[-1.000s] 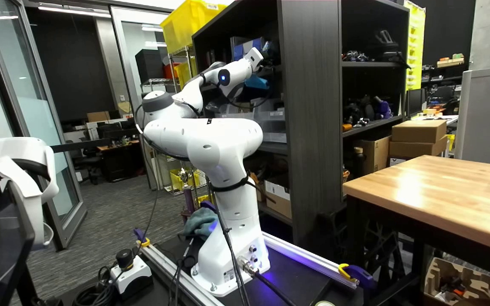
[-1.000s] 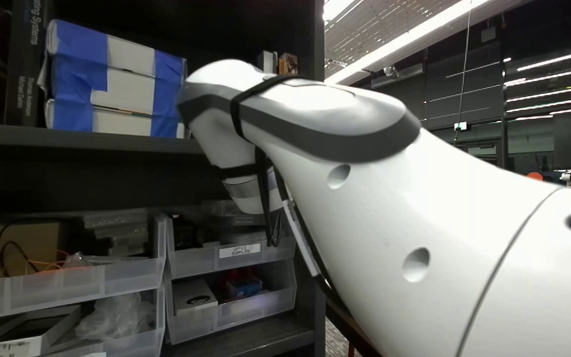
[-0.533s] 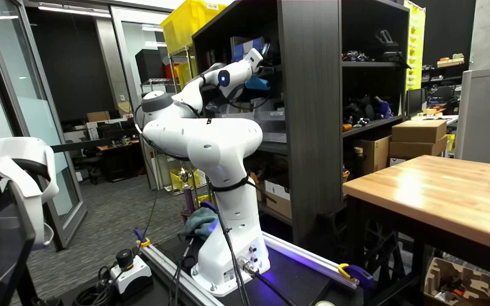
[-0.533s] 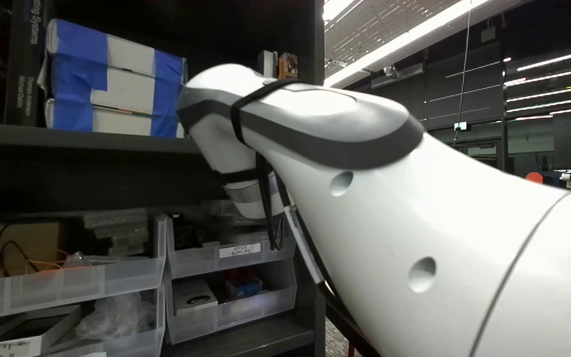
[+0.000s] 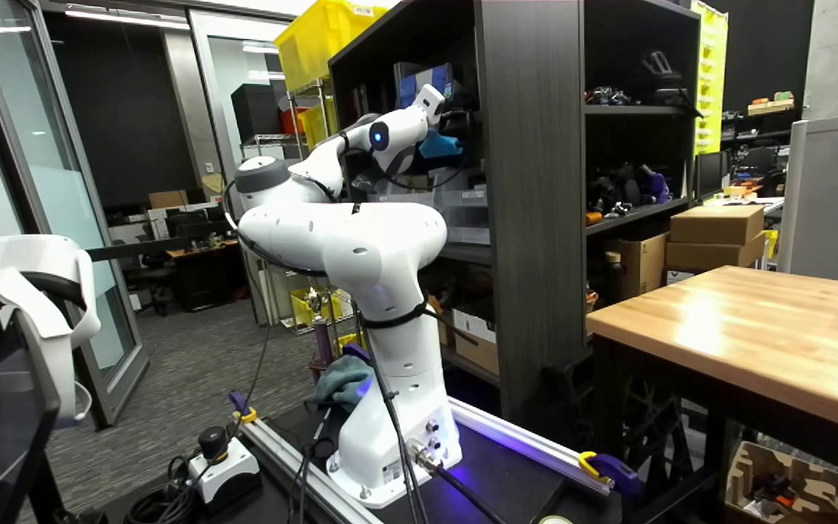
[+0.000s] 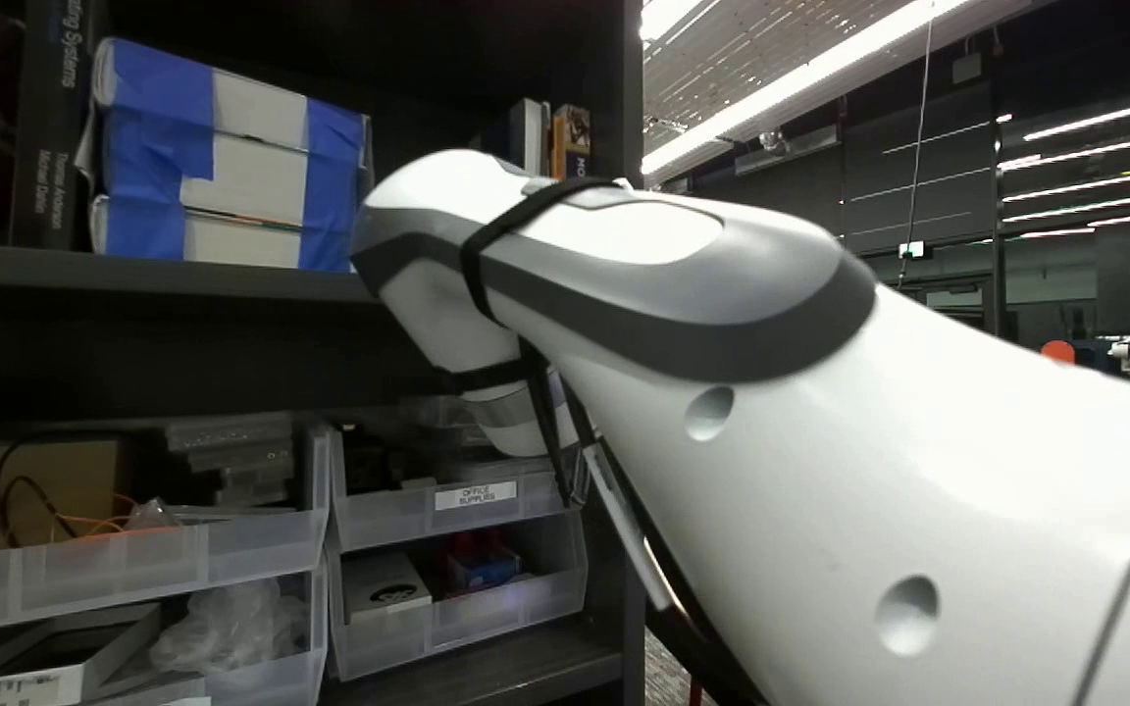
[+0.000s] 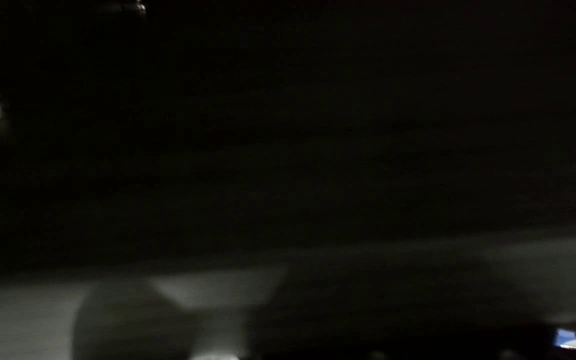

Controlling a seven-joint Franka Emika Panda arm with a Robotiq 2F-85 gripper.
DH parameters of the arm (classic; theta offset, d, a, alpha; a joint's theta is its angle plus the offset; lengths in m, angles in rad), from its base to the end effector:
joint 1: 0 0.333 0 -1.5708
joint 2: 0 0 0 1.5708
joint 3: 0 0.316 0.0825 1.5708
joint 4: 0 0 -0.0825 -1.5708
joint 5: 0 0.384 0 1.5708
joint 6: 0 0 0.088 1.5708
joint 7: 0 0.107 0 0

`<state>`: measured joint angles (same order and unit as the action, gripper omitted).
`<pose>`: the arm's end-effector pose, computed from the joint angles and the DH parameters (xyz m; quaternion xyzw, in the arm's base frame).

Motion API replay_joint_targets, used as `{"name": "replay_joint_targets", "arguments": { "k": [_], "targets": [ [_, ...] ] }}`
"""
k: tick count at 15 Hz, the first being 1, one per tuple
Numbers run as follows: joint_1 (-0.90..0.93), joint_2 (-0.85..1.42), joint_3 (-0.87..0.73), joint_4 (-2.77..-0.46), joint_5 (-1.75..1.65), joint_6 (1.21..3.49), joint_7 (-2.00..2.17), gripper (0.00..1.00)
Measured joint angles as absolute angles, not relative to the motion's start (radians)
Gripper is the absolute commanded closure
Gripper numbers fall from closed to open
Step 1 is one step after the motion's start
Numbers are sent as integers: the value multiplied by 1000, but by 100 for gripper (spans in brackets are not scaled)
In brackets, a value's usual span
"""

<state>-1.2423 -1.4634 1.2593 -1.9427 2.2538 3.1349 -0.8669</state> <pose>0.4321 0.2920 0.5823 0.6150 -0.0357 0.7875 0.0191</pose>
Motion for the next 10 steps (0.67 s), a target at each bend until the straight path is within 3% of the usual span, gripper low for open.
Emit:
{"name": "replay_joint_targets", "arguments": {
  "k": [10],
  "targets": [
    [-1128, -1463, 1243, -2108, 2251, 3157, -900, 0]
  ]
}}
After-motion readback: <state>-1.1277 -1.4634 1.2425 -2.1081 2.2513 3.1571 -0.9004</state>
